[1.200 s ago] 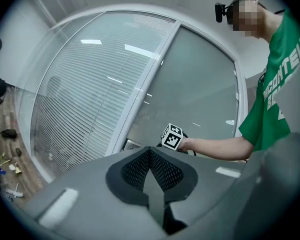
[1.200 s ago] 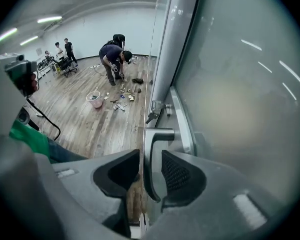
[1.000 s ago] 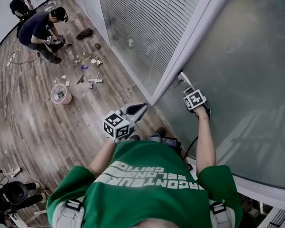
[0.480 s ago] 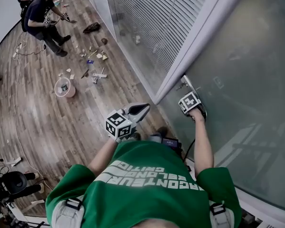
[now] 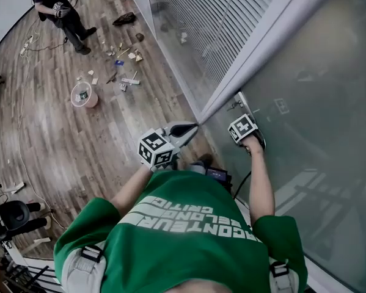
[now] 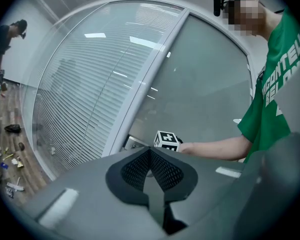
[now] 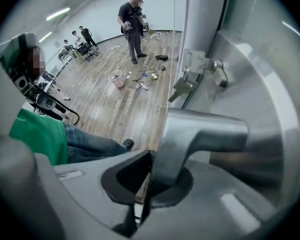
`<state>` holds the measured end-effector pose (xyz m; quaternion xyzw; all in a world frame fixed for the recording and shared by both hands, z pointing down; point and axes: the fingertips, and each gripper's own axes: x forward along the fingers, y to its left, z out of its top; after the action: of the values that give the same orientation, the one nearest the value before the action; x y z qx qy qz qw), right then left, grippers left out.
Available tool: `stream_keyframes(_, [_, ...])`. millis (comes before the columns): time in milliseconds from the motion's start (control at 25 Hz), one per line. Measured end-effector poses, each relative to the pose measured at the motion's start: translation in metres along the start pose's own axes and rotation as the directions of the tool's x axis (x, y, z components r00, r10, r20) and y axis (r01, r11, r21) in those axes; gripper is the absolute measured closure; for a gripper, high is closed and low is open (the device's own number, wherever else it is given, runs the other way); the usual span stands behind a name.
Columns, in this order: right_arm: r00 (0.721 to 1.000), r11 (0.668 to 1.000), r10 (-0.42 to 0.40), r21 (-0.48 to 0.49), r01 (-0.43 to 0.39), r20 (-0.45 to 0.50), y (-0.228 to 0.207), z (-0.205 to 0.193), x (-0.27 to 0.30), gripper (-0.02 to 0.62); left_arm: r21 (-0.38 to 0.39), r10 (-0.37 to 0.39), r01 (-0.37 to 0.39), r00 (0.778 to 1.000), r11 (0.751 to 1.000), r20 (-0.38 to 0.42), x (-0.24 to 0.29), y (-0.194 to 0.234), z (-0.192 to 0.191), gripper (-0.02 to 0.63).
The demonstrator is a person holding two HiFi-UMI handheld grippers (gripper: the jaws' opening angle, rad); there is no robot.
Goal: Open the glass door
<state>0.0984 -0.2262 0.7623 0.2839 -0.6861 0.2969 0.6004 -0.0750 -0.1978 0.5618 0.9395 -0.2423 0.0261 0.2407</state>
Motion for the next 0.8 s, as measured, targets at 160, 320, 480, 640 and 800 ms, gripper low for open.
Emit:
stream_keyframes(160, [0.999,0.999,0.052,-0.004,-0.052,0.012,0.004,0.000,0.003,0.601,-0.007,0.000,0.000,1.000,1.000,0.007,0.008,-0.002,0.007,0.589])
stream_keyframes(320, [0.997,0.998,0.068,-0.015,-0.067,0.022,0.007,0.003,0.000,0.603,-0.015,0.006,-0.005,1.000,1.000,0.005,0.014,0.000,0.009,0.589])
stream_keyframes(480, [0.998,0.998,0.059,-0.019,-0.058,0.031,0.005,0.005,0.000,0.603,-0.017,0.003,-0.003,1.000,1.000,-0.009,0.023,0.003,0.008,0.589])
stream_keyframes(640, [0.998,0.998,0.056,-0.019,-0.055,0.032,0.006,0.006,-0.002,0.603,-0.016,-0.014,0.013,1.000,1.000,-0.019,0.034,0.000,0.012,0.589])
stream_keyframes(800, [0.998,0.998,0.056,-0.010,-0.056,0.028,0.009,0.004,0.000,0.603,-0.014,-0.032,0.032,0.999,0.999,-0.028,0.043,-0.004,0.008,0.590])
